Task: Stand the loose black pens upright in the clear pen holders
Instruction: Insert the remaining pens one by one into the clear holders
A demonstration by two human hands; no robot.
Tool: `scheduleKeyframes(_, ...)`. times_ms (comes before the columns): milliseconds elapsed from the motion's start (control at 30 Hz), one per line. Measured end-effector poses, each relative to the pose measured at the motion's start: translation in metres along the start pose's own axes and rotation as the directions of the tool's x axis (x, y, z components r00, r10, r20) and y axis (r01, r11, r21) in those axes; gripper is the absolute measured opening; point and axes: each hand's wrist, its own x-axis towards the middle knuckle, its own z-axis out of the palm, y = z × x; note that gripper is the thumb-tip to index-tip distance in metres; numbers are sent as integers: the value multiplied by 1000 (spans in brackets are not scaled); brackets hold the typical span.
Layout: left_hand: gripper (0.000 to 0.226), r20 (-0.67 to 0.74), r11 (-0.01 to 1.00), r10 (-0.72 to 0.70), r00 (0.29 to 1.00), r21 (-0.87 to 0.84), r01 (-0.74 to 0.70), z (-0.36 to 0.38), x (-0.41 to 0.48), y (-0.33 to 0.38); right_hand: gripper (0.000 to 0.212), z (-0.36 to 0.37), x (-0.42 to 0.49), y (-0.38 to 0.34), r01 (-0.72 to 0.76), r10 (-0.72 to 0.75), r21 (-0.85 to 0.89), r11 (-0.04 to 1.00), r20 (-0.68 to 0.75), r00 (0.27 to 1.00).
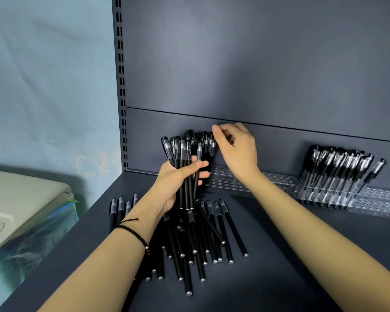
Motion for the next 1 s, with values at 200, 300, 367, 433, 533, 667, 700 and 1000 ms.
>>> scheduleKeyframes(200,20,33,997,1,999,-83,2,2,0,-1,11,-2,-7,-9,-143,64,185,972,378,923)
scheduleKeyframes(300,21,44,998,-24,999,-60,26,5,0,-4,7,-8,0,-10,-280,151,367,887,343,927)
scheduleKeyframes(367,21,36,997,-56,998,-53,58,6,0,-6,3,-16,11,-9,-299,237,492,817,186,954)
scheduleKeyframes(433,26,34,995,-83,996,-47,85,5,1,-6,17,-22,21,-3,-227,255,511,829,15,967)
scheduleKeyframes(533,38,76,995,-101,992,15,100,4,1,-6,22,-26,27,8,-132,189,393,910,-110,976)
scheduleKeyframes(667,33,103,993,-111,988,62,105,4,-1,-5,14,-21,30,18,-69,110,228,971,-175,978)
scheduleKeyframes(700,29,104,992,-110,988,68,104,5,-2,-4,13,-19,30,20,-59,94,197,979,-173,980)
scheduleKeyframes(1000,22,19,995,-95,995,10,95,3,-3,-4,11,1,18,31,-5,5,11,1000,-26,1000)
